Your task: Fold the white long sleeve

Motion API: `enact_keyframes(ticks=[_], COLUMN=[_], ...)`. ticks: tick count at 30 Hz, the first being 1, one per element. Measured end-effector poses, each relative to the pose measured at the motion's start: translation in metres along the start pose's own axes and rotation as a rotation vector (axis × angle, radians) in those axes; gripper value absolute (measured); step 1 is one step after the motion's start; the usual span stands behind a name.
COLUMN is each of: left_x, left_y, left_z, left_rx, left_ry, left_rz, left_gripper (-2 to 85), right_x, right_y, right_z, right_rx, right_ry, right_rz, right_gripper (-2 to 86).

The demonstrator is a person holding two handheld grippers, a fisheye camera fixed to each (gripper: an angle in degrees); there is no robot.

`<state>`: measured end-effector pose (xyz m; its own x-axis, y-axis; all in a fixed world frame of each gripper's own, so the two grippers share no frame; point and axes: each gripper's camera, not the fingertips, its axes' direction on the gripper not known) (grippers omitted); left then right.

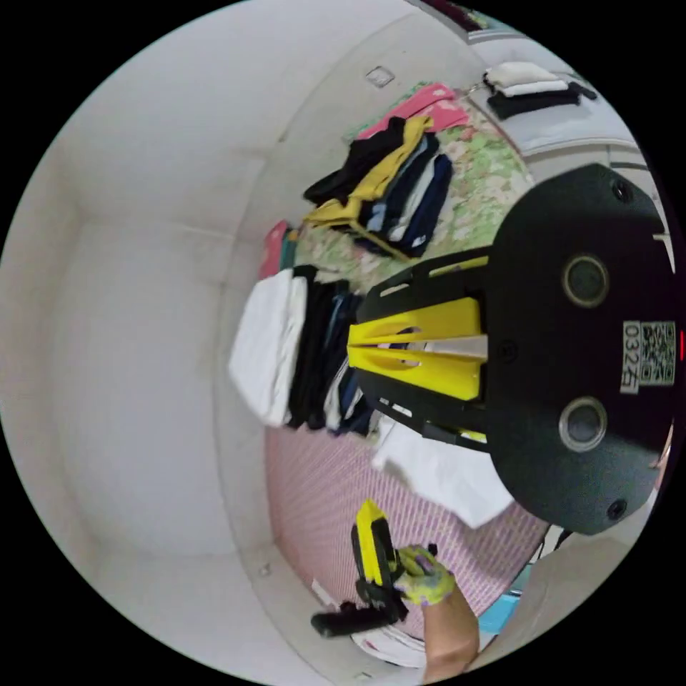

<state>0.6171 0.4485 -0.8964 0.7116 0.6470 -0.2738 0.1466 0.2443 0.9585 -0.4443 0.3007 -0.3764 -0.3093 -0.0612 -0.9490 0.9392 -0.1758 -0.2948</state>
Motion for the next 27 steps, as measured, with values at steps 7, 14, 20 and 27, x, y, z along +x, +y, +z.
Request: enact_keyframes(ticks=[7,14,20,27], left_x=[-0.08,-0.085,-0.004,0.118], left_y=[0.213,0.568,0.712,0.804], left_z=[-0.127,-0.356,-0.544,-0.564], left_rx=[-0.292,-0.621,-0.225,0.326], left_ry=[0.355,-0.009,-0.287,-0.344], left_rz=[-0.128,-1.107,-1.681,-2.087], left_gripper=[-1.0,-0.9,-0.9,-0.9], right_x=[-0.179,-0.43,-0.61,-0.756], right_y=[0.134,0.321,0.349,0.374], right_z=[-0.01,0.133,0.098,0.087], right_rx=[0.097,-0.71,-0.909,-1.08], right_ry=[-0.739,-1.251,-1.278,-1.436], right_rz=[-0.132,0.023,-0.606,-0.746], right_gripper=[-1.0,-1.0,-1.0,-1.0])
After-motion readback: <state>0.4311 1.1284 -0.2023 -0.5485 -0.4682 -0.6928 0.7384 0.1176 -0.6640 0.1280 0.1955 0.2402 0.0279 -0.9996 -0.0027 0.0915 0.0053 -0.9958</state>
